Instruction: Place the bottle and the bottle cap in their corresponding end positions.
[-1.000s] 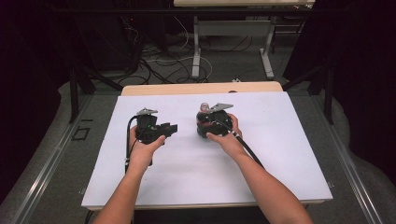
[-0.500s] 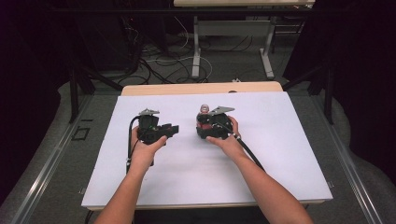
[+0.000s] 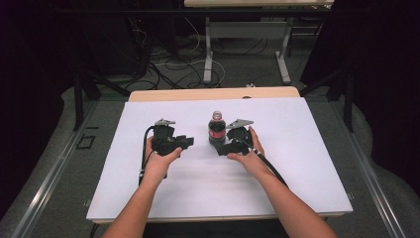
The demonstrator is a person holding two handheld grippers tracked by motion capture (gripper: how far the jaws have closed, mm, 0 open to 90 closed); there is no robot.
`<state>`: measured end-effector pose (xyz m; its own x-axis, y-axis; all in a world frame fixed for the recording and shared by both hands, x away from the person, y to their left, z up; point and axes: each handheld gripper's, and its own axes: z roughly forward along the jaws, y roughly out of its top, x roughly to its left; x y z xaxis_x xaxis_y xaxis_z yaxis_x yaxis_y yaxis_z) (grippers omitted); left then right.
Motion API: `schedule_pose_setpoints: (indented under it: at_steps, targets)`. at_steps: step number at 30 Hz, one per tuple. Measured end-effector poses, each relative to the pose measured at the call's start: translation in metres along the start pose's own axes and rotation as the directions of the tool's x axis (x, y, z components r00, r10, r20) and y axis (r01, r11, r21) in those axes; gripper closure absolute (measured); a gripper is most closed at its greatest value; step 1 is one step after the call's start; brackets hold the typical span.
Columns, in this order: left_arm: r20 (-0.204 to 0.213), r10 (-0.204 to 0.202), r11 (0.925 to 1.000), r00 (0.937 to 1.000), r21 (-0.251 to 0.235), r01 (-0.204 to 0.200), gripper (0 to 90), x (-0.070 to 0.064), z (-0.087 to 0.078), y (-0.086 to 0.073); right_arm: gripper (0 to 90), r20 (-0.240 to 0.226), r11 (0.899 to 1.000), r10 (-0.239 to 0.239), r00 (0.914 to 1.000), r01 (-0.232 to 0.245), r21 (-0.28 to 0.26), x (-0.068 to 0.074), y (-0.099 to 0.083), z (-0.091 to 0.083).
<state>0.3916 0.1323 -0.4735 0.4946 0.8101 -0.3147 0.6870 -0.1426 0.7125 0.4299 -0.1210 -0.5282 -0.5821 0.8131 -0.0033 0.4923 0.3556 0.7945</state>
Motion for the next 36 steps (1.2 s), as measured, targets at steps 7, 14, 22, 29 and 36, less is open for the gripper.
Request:
schedule_pose_setpoints:
  at_steps: [7,14,22,29,36]
  targets:
    - [0.012,0.028,0.9992,0.9995,0.029,-0.028,61.2,-0.006,0.014,-0.007,0.0,0.038,0.999,-0.034,0.9987,0.033,0.038,-0.003,-0.014,-0.019]
    - [0.024,0.075,0.9965,0.9969,0.037,-0.076,61.2,-0.014,0.023,-0.013,0.0,0.048,1.0,-0.025,0.9985,0.024,0.02,-0.015,-0.028,-0.041]
    - [0.049,0.114,0.9911,0.9923,0.065,-0.117,61.2,-0.035,0.049,-0.026,0.0,0.061,0.996,0.09,0.9941,-0.091,0.016,-0.034,-0.049,-0.055]
    - [0.09,0.154,0.982,0.9839,0.096,-0.163,61.2,-0.057,0.08,-0.041,0.0,0.079,0.992,0.127,0.9887,-0.128,0.013,-0.05,-0.061,-0.062]
    - [0.089,0.226,0.9678,0.9701,0.093,-0.234,61.2,-0.071,0.092,-0.057,0.0,0.084,0.987,0.157,0.984,-0.158,0.006,-0.06,-0.066,-0.067]
